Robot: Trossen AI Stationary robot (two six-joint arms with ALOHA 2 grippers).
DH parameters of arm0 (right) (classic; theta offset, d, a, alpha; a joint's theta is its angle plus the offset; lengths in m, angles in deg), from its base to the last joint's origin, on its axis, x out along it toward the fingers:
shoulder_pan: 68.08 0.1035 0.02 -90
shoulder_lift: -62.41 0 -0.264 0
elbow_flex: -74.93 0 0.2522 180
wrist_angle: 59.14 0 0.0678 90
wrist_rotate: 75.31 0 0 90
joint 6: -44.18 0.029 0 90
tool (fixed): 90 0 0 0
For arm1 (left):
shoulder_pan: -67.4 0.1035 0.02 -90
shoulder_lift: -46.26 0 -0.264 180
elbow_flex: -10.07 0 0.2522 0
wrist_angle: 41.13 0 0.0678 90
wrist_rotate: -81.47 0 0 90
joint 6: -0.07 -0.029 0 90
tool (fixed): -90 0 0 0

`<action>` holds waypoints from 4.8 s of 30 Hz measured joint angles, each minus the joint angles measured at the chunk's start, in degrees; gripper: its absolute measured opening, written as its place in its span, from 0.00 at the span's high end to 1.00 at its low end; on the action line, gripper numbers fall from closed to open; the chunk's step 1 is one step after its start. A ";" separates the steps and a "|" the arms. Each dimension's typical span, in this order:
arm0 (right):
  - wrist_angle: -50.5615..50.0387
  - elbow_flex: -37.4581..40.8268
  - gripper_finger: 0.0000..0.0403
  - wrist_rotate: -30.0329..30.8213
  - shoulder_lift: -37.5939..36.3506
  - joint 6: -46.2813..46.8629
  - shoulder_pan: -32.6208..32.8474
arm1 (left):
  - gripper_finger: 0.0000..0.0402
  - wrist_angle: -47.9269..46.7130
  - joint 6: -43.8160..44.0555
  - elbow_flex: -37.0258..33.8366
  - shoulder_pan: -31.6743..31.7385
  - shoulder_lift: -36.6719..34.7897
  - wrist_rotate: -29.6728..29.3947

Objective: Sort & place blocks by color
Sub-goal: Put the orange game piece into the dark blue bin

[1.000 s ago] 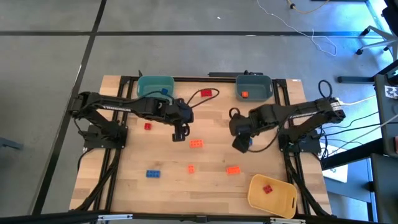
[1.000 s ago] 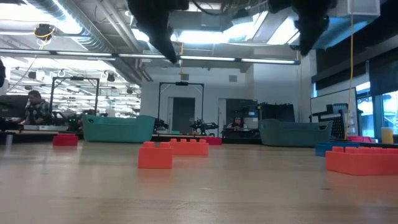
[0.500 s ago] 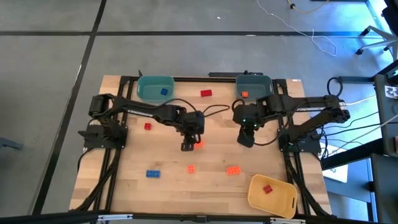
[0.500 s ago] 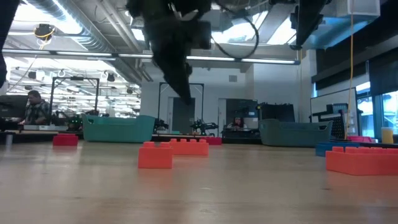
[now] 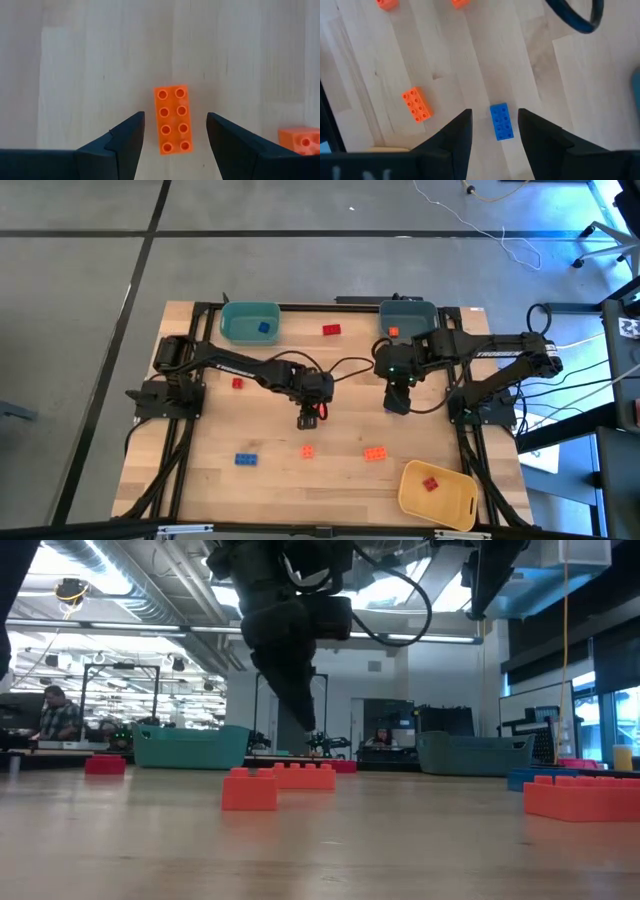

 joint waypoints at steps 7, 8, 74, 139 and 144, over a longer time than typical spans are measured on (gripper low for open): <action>-0.02 0.00 0.60 0.02 0.00 -0.20 0.00 | 0.48 0.08 1.34 -0.09 0.09 1.98 -0.45; -0.04 0.00 0.60 0.02 0.00 -0.20 0.00 | 0.48 0.31 1.42 -0.11 0.08 2.51 -0.43; -0.07 -0.02 0.60 0.02 0.02 -6.91 0.02 | 0.68 -2.10 4.89 8.31 3.37 9.73 3.84; 14.55 0.04 0.60 7.63 0.02 -41.86 0.07 | 0.68 -2.27 -1.22 32.09 16.51 9.40 42.33; 14.62 0.04 0.60 7.62 0.02 -41.86 0.08 | 0.68 -1.91 -0.43 31.80 16.51 9.40 42.24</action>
